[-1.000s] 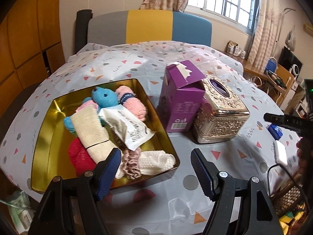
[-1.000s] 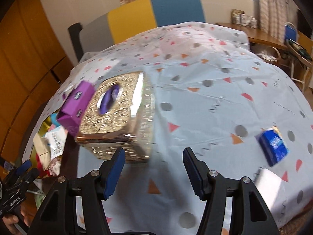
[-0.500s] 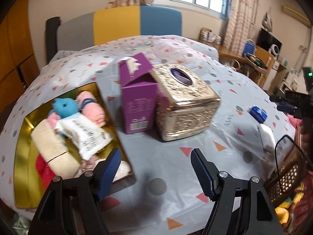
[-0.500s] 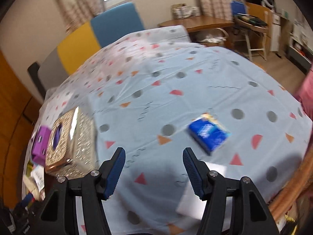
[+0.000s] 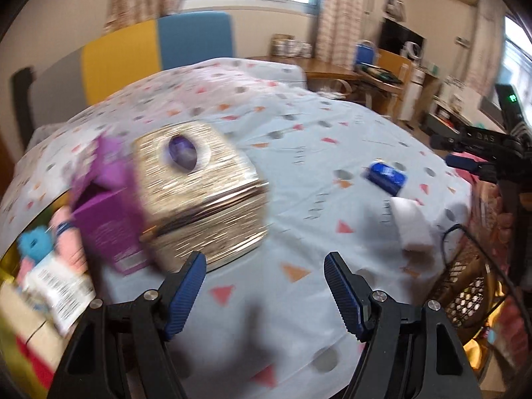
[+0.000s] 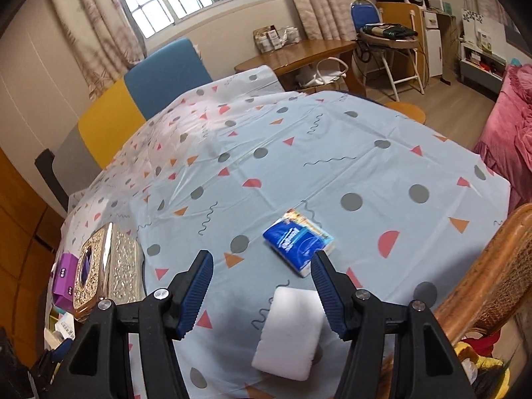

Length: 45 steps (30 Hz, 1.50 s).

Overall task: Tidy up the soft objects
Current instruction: 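Grasp the white sponge with the left gripper while the right grasps the blue Tempo tissue pack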

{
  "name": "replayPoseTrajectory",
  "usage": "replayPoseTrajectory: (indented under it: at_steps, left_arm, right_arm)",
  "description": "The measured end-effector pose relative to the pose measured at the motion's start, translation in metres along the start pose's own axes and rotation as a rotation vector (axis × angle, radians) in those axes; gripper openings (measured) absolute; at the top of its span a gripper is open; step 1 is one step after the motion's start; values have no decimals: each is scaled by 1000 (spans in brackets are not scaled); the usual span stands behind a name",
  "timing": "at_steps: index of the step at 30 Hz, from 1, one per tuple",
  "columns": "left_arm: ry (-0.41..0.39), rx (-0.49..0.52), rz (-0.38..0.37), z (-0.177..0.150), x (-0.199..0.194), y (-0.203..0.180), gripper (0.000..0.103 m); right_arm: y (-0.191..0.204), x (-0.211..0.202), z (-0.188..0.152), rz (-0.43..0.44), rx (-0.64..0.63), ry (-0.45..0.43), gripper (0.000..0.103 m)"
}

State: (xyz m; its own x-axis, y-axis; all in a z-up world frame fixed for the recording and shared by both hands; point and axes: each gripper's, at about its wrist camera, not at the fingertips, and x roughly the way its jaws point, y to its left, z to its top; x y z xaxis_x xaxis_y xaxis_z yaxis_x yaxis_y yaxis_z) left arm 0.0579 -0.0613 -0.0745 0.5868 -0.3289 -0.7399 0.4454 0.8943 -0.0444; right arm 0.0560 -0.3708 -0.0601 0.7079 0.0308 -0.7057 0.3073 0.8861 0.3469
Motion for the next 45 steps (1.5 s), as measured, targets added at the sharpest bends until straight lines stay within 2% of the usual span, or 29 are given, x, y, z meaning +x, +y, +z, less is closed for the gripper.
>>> replayPoseTrajectory:
  at_steps: [3, 9, 11, 16, 18, 24, 27, 28, 29, 32, 35, 38, 41, 42, 45]
  left_arm:
    - [17, 49, -65, 13, 19, -26, 74]
    - [106, 122, -198, 41, 67, -82, 73]
    - [151, 139, -266, 50, 85, -102, 73]
    - [250, 180, -357, 62, 119, -145, 74]
    - [289, 210, -375, 63, 132, -160, 75]
    - [379, 229, -364, 57, 163, -186, 76]
    - [367, 258, -332, 52, 167, -194, 75]
    - [358, 282, -323, 50, 165, -196, 65]
    - [342, 297, -330, 49, 161, -196, 57]
    - [308, 302, -303, 47, 156, -179, 55]
    - [301, 258, -277, 44, 154, -148, 55]
    - [301, 218, -244, 42, 153, -121, 56]
    - [295, 171, -213, 37, 152, -97, 58]
    - [285, 174, -218, 36, 152, -92, 58]
    - [282, 129, -222, 33, 152, -80, 62]
  right_arm:
    - [-12, -7, 2, -11, 23, -18, 62]
    - [-29, -22, 5, -18, 40, -40, 62]
    - [-31, -26, 5, -29, 25, -45, 62]
    - [-31, -35, 7, -38, -11, -63, 62]
    - [-33, -39, 8, -38, -13, -70, 62]
    - [-42, -38, 13, -31, -7, -66, 62]
    - [-47, -32, 16, -40, -1, -51, 62]
    - [-48, -29, 17, -43, 0, -45, 62]
    - [-49, -25, 19, -49, 2, -36, 62]
    - [-51, -15, 23, -63, 1, -7, 62]
    - [-51, 0, 30, -68, 1, 48, 62]
    - [-46, 25, 39, -72, -28, 151, 62]
    - [-33, 57, 48, -80, -115, 272, 62]
    - [-25, 72, 51, -91, -165, 332, 62]
    - [-13, 105, 57, -108, -254, 432, 65]
